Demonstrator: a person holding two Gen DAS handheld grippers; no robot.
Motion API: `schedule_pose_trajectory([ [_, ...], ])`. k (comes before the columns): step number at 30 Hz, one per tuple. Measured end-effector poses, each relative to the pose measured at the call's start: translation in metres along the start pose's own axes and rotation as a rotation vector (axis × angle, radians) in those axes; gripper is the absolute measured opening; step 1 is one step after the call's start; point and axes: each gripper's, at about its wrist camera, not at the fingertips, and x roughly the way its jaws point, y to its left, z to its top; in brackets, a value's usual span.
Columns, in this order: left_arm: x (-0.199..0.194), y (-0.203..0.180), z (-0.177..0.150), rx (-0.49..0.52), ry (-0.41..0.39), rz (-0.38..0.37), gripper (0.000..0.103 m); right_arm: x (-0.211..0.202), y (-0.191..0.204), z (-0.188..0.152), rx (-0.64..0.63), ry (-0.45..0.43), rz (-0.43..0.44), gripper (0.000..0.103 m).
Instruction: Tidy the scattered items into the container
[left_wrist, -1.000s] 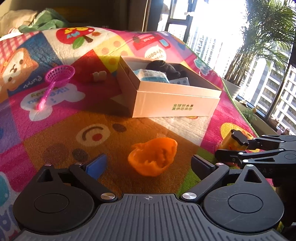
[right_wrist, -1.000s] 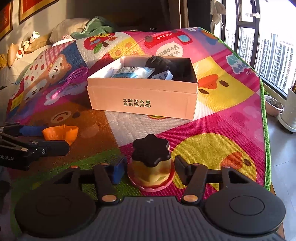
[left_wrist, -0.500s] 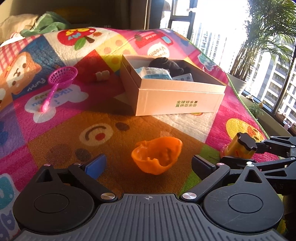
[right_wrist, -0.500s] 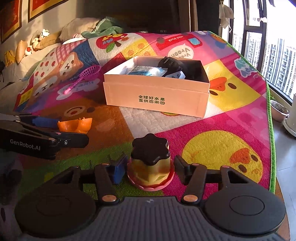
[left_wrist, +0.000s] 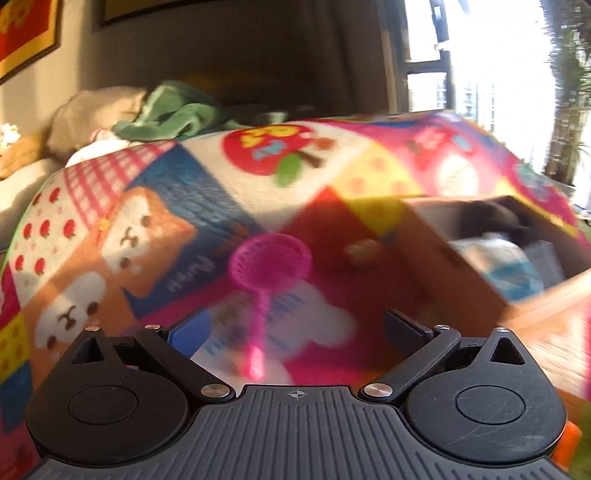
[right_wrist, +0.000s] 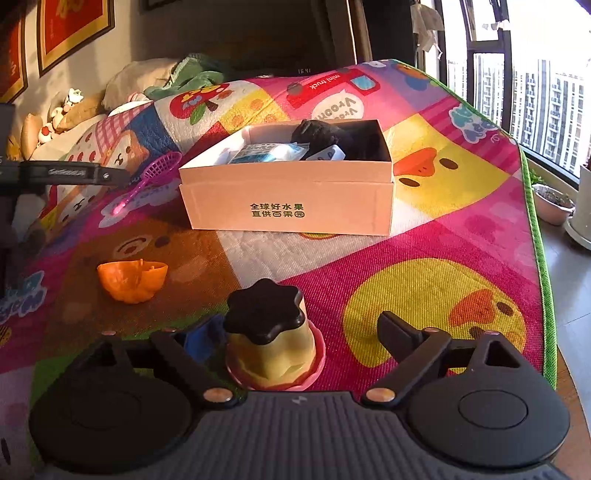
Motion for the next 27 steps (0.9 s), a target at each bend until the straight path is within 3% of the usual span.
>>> schedule_pose_trajectory([
  [5, 0.082, 0.007, 0.026, 0.069, 0.076, 0.011, 0.102, 0.003, 0.006, 0.000, -0.030, 0.016, -0.011, 0.097],
  [10, 0.117, 0.005, 0.029, 0.047, 0.121, 0.003, 0.100, 0.004, 0.005, 0.000, -0.029, 0.017, 0.000, 0.099],
  [11, 0.119, 0.005, 0.029, 0.041, 0.125, 0.001, 0.098, 0.004, 0.005, 0.000, -0.032, 0.020, 0.003, 0.101],
  [12, 0.120, 0.004, 0.029, 0.041, 0.125, 0.008, 0.081, 0.005, 0.006, 0.001, -0.034, 0.022, 0.005, 0.101],
  [14, 0.119, 0.005, 0.029, 0.027, 0.150, -0.014, 0.073, 0.005, 0.006, 0.001, -0.033, 0.022, 0.009, 0.102],
  [19, 0.074, -0.002, 0.024, 0.050, 0.114, -0.077, 0.072, 0.004, 0.004, 0.000, -0.023, 0.017, 0.019, 0.102],
  [27, -0.068, -0.054, -0.017, 0.049, 0.088, -0.304, 0.073, 0.003, 0.001, 0.000, -0.008, 0.010, 0.030, 0.102],
])
